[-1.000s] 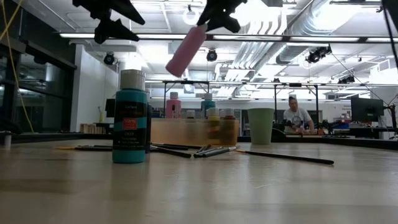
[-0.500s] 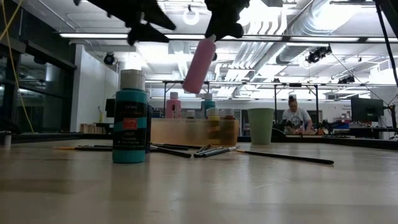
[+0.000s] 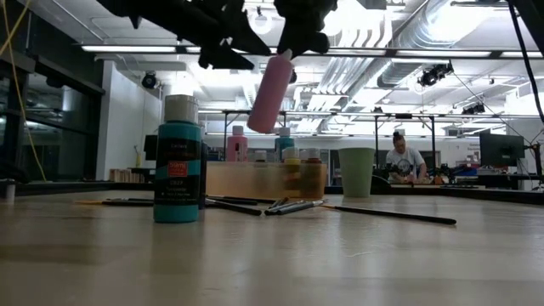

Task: Pick & Place Paint Supplies
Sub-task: Put the large pink paint bottle into the orange bin

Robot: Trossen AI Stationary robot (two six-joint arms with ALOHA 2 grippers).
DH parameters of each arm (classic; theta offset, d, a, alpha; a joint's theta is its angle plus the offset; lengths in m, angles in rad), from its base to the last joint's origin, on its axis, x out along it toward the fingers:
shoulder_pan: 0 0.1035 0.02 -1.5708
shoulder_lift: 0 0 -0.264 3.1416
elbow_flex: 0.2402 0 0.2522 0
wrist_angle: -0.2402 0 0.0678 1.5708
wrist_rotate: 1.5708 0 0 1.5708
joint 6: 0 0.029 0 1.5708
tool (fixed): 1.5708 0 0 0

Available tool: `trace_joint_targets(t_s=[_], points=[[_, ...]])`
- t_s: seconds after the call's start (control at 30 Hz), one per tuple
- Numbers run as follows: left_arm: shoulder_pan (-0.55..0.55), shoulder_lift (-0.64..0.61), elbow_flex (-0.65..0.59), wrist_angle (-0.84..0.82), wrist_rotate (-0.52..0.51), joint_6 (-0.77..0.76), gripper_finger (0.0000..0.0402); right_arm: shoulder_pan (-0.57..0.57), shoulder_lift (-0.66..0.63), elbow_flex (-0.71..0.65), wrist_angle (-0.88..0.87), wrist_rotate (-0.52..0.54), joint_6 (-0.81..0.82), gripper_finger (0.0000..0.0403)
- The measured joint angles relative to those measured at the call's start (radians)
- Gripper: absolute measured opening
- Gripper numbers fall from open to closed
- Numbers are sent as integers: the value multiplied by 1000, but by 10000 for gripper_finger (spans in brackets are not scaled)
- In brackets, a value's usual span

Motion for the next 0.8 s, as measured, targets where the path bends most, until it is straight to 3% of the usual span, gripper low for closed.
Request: trace_joint_targets(t_s=[0.23,0.47,0.67,0.8], points=[[0,72,20,10,-20,0,372,26,17,-1,13,-32,0,115],[0,141,122,-27,-1,7,363,40,17,-1,43,-37,-16,116],[0,160,185,-191,1,1,298,35,17,-1,39,-35,-20,116],[0,161,185,-210,1,-4,237,30,17,-1,38,-35,-27,116]])
